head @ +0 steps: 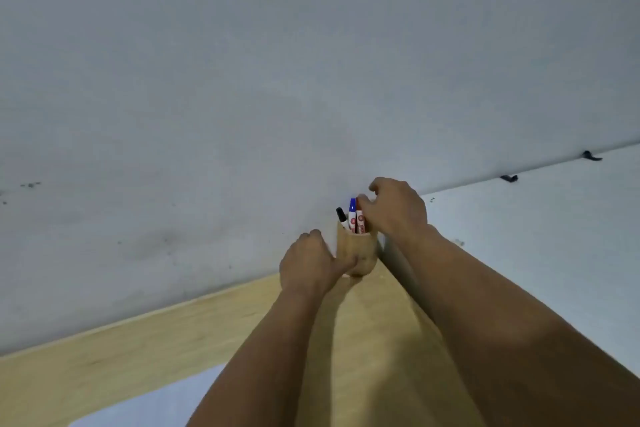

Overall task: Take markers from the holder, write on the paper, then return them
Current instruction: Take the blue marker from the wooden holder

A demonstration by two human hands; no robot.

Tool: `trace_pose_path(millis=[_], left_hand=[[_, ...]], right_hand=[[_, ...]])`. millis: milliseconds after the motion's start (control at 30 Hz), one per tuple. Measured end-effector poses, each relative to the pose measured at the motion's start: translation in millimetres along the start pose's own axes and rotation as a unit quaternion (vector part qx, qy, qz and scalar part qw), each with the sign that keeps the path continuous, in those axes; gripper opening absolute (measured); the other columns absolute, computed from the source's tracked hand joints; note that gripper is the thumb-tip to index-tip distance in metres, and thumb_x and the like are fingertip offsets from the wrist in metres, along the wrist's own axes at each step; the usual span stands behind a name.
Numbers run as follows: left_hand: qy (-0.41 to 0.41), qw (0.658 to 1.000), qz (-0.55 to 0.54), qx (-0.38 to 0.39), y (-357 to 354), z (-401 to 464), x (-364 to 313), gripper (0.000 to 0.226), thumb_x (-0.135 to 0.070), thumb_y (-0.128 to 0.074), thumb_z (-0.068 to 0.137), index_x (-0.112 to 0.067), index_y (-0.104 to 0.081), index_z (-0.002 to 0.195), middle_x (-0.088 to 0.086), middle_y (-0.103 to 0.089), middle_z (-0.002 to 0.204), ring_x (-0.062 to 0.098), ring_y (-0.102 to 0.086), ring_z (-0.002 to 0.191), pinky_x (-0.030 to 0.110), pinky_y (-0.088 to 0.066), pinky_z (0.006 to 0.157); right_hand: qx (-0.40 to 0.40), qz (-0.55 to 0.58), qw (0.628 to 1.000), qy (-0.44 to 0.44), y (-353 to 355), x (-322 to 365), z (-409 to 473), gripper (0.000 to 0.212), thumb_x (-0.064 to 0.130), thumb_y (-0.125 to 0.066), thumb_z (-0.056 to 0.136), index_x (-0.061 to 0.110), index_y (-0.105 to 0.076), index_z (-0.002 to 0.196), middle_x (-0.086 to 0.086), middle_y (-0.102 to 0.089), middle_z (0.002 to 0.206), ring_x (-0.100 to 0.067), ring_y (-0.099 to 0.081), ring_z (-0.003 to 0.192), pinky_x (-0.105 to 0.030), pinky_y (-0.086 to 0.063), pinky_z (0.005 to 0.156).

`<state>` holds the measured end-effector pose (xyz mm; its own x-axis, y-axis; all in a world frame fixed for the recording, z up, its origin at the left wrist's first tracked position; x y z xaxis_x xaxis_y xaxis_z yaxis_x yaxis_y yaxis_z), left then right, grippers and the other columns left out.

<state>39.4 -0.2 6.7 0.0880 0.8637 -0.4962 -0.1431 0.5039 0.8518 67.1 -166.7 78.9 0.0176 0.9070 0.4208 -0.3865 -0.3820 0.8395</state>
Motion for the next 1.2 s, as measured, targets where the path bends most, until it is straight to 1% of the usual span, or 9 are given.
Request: trace_pose_path(millis=[67, 167, 267, 400, 633, 800, 1000, 1100, 1200], left_hand=[[0.003, 1.000, -0.031, 0.004, -9, 6, 1, 0.071, -0.069, -0.075, 0.077, -0.015, -0.059, 0.121, 0.001, -0.065, 0.114, 0.016, -0.054, 0.091, 0.033, -0.045, 0.072], [0.005, 0.997, -0.076, -0.013, -24, 12, 3, 0.064, -0.072, -0.076, 0.073, -0.018, -0.058, 0.101, -0.001, -0.064, 0.098, 0.021, -0.061, 0.088, 0.039, -0.052, 0.070], [0.002, 0.995, -0.097, -0.002, -35, 12, -1, 0.064, -0.072, -0.078, 0.070, -0.021, -0.060, 0.104, -0.005, -0.067, 0.097, 0.017, -0.063, 0.086, 0.032, -0.046, 0.064], [0.000, 0.992, -0.125, -0.022, -44, 12, -3, 0.065, -0.070, -0.078, 0.071, -0.023, -0.062, 0.113, -0.005, -0.072, 0.104, 0.019, -0.068, 0.091, 0.039, -0.058, 0.074], [-0.001, 0.996, -0.087, -0.001, -40, 11, -3, 0.068, -0.070, -0.079, 0.072, -0.020, -0.061, 0.114, 0.002, -0.072, 0.105, 0.024, -0.068, 0.091, 0.042, -0.060, 0.076], [0.000, 0.999, -0.038, -0.003, -7, -5, 10, 0.072, -0.069, -0.075, 0.078, -0.012, -0.066, 0.121, 0.006, -0.072, 0.120, 0.028, -0.067, 0.109, 0.039, -0.053, 0.081], [0.017, 0.999, -0.040, -0.028, 81, -41, 31, 0.063, -0.067, -0.064, 0.087, -0.016, -0.072, 0.122, 0.000, -0.073, 0.125, 0.025, -0.067, 0.114, 0.040, -0.056, 0.091], [0.035, 0.997, -0.065, -0.029, 126, -70, 47, 0.047, -0.058, -0.065, 0.089, -0.016, -0.077, 0.104, 0.002, -0.078, 0.112, 0.026, -0.070, 0.107, 0.040, -0.057, 0.089], [0.048, 0.995, -0.074, -0.049, 167, -107, 69, 0.042, -0.051, -0.065, 0.090, -0.011, -0.076, 0.096, 0.006, -0.078, 0.101, 0.028, -0.071, 0.099, 0.038, -0.058, 0.086]], right_hand=[[-0.010, 0.007, 1.000, -0.016, -8, -4, 7, 0.042, 0.052, -0.061, 0.101, 0.018, -0.073, 0.124, -0.006, -0.077, 0.122, -0.029, -0.071, 0.114, -0.039, -0.056, 0.089], [-0.001, 0.039, 0.998, -0.043, -26, -7, 9, 0.040, 0.059, -0.065, 0.092, 0.021, -0.074, 0.090, -0.001, -0.075, 0.090, -0.028, -0.072, 0.091, -0.035, -0.055, 0.077], [0.006, 0.030, 0.999, -0.041, -37, -2, 7, 0.040, 0.061, -0.066, 0.090, 0.022, -0.072, 0.085, 0.003, -0.072, 0.081, -0.026, -0.070, 0.084, -0.043, -0.059, 0.085], [0.015, 0.046, 0.998, -0.044, -42, 1, 8, 0.034, 0.049, -0.069, 0.089, 0.018, -0.069, 0.076, 0.007, -0.065, 0.071, -0.027, -0.066, 0.080, -0.047, -0.054, 0.094], [-0.020, 0.141, 0.989, -0.048, -17, 8, 12, 0.036, 0.040, -0.076, 0.087, 0.017, -0.063, 0.063, 0.004, -0.066, 0.066, -0.025, -0.069, 0.076, -0.044, -0.061, 0.081], [-0.105, 0.190, 0.976, -0.029, 39, 29, 11, 0.034, 0.040, -0.078, 0.090, 0.010, -0.074, 0.074, -0.007, -0.075, 0.077, -0.028, -0.073, 0.079, -0.039, -0.059, 0.079], [-0.158, 0.208, 0.965, 0.015, 103, 71, -17, 0.030, 0.039, -0.073, 0.090, 0.010, -0.075, 0.080, -0.008, -0.077, 0.078, -0.031, -0.072, 0.079, -0.041, -0.061, 0.077], [-0.142, 0.254, 0.956, 0.037, 108, 93, -46, 0.030, 0.037, -0.069, 0.096, 0.010, -0.073, 0.082, -0.008, -0.079, 0.080, -0.028, -0.074, 0.081, -0.039, -0.060, 0.079], [-0.050, 0.349, 0.935, 0.045, 88, 116, -87, 0.024, 0.034, -0.066, 0.102, 0.014, -0.073, 0.091, -0.003, -0.077, 0.079, -0.023, -0.076, 0.076, -0.038, -0.063, 0.082]])
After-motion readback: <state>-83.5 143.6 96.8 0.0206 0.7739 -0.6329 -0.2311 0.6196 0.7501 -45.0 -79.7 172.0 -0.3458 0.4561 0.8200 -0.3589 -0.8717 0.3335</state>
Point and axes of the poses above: each hand's wrist, its own z-axis towards the middle knuckle, its own y-axis out of the back of the hand, x = y × z, the point moved 4 cm from there along z, towards the middle knuckle
